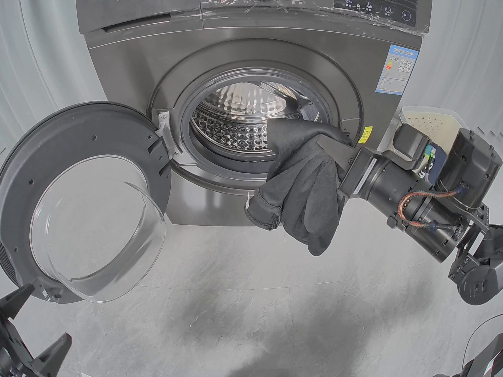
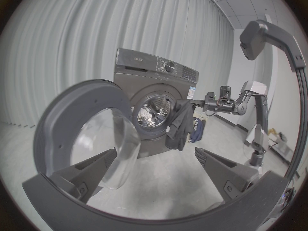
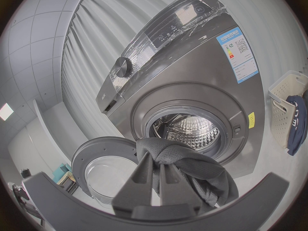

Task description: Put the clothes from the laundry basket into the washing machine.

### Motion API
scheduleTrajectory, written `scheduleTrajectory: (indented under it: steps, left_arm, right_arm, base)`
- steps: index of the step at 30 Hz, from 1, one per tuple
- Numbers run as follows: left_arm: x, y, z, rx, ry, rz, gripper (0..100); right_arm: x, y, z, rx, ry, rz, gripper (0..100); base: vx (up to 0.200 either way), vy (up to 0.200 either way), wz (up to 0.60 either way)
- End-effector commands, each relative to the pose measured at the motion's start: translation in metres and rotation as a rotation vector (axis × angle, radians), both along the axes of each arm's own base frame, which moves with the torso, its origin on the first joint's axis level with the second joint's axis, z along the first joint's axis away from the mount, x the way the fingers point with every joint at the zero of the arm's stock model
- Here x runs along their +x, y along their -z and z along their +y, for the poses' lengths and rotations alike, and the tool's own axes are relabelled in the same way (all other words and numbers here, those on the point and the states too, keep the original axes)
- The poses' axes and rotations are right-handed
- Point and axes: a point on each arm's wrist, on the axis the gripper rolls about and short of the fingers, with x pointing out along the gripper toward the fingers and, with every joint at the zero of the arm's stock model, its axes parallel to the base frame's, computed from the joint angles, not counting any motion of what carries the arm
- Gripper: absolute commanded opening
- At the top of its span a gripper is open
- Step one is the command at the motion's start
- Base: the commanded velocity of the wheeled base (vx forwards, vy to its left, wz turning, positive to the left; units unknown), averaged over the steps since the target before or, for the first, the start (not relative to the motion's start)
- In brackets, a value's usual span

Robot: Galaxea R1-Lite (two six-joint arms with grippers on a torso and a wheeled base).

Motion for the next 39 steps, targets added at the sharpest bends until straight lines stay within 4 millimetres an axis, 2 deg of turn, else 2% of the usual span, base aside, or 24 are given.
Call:
scheduleTrajectory:
  steps: [1, 3, 6, 7, 8, 14, 20, 25, 27, 39]
  left_arm:
    - [0.09, -0.024, -0.016, -0.01, 0.31, 0.267, 100]
    - [0.101, -0.023, -0.022, -0.003, 0.351, 0.283, 100]
    - [0.13, -0.017, -0.04, 0.015, 0.393, 0.337, 100]
    - [0.13, -0.017, -0.04, 0.015, 0.393, 0.337, 100]
    - [0.146, -0.012, -0.052, 0.027, 0.413, 0.349, 100]
    - [0.179, 0.008, -0.077, 0.034, 0.46, 0.387, 100]
    - [0.202, 0.022, -0.094, -0.001, 0.479, 0.431, 100]
    - [0.214, 0.023, -0.108, -0.046, 0.503, 0.442, 100]
    - [0.225, 0.026, -0.114, -0.057, 0.503, 0.446, 100]
    - [0.271, 0.038, -0.133, -0.087, 0.486, 0.388, 100]
  right_arm:
    - [0.005, -0.012, 0.013, 0.052, -0.054, -0.018, 0]
    - [0.008, -0.013, 0.017, 0.056, -0.051, -0.021, 0]
    - [0.015, -0.01, 0.024, 0.046, -0.046, -0.015, 0]
    - [0.015, -0.01, 0.024, 0.046, -0.046, -0.015, 0]
    - [0.015, -0.01, 0.027, 0.045, -0.05, -0.016, 0]
    - [0.013, -0.016, 0.029, 0.054, -0.064, -0.032, 0]
    - [0.009, -0.015, 0.031, 0.055, -0.079, -0.029, 0]
    - [0.004, -0.02, 0.03, 0.064, -0.091, -0.04, 0]
    - [0.001, -0.02, 0.033, 0.067, -0.102, -0.042, 0]
    - [-0.005, -0.015, 0.035, 0.06, -0.117, -0.03, 0]
  base:
    - [0.0, 0.0, 0.0]
    - [0.0, 0.0, 0.0]
    - [0.0, 0.0, 0.0]
    - [0.0, 0.0, 0.0]
    - [0.0, 0.0, 0.0]
    - [0.0, 0.0, 0.0]
    - [0.0, 0.0, 0.0]
    - [0.0, 0.0, 0.0]
    - [0.0, 0.0, 0.0]
    - [0.0, 0.0, 0.0]
